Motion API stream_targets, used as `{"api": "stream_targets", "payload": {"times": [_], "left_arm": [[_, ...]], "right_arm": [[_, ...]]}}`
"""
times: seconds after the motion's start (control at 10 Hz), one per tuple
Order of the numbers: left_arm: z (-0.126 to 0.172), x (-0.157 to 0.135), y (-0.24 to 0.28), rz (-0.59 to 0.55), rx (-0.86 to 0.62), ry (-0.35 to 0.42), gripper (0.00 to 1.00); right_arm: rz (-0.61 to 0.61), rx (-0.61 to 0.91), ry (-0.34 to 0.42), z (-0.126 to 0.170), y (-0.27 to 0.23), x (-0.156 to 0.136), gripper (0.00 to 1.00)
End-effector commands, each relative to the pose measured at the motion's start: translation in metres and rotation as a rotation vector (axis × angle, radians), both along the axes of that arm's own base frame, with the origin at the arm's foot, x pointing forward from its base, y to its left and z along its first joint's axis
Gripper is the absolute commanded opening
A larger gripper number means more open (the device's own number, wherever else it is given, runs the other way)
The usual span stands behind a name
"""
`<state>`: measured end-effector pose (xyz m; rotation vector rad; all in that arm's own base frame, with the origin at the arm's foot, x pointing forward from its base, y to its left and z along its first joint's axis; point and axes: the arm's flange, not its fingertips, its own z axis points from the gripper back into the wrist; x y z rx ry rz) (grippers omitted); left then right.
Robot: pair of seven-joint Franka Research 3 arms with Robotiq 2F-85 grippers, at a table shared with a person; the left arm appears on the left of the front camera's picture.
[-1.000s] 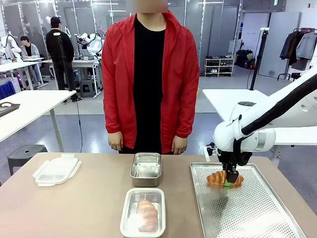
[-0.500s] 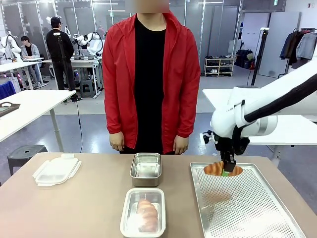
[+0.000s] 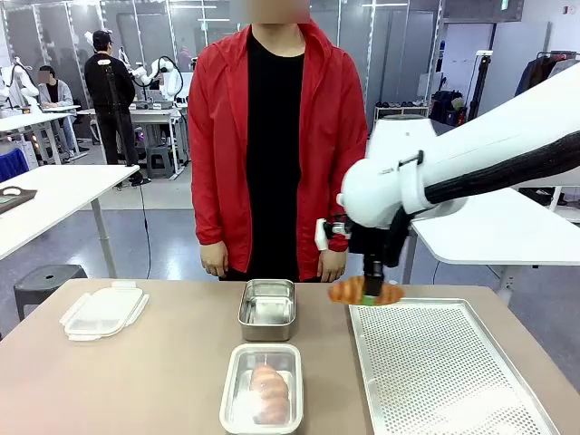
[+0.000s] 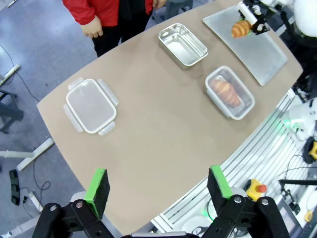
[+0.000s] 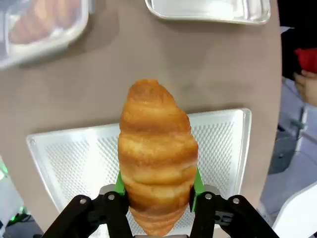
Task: Place the bread into the airtight container.
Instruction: Pick up a Butter Roll and place it into an empty Airtight Container.
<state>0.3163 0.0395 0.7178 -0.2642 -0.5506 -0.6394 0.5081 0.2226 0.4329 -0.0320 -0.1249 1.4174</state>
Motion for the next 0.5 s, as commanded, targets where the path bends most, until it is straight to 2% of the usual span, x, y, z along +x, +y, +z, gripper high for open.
{"api": "stream_targets", "payload": {"times": [0.0, 0.2, 0.3, 0.4], "left_arm": [[0.0, 0.0, 0.0, -0.006, 0.0, -0.001, 1.0], [0.0, 0.0, 0.0, -0.006, 0.0, -0.001, 1.0], [0.0, 0.0, 0.0, -0.006, 0.0, -0.001, 1.0], [0.0, 0.0, 0.0, -0.006, 0.0, -0.001, 1.0]], "right_arm": [[-0.049, -0.031, 0.009, -0.002, 0.053, 0.014, 0.55], [-0.069, -0.055, -0.004, -0.012, 0.116, 0.025, 0.55], [-0.106, -0.06, -0.023, -0.016, 0.137, 0.031, 0.55], [-0.118, -0.042, -0.006, -0.017, 0.151, 0.034, 0.55]]}}
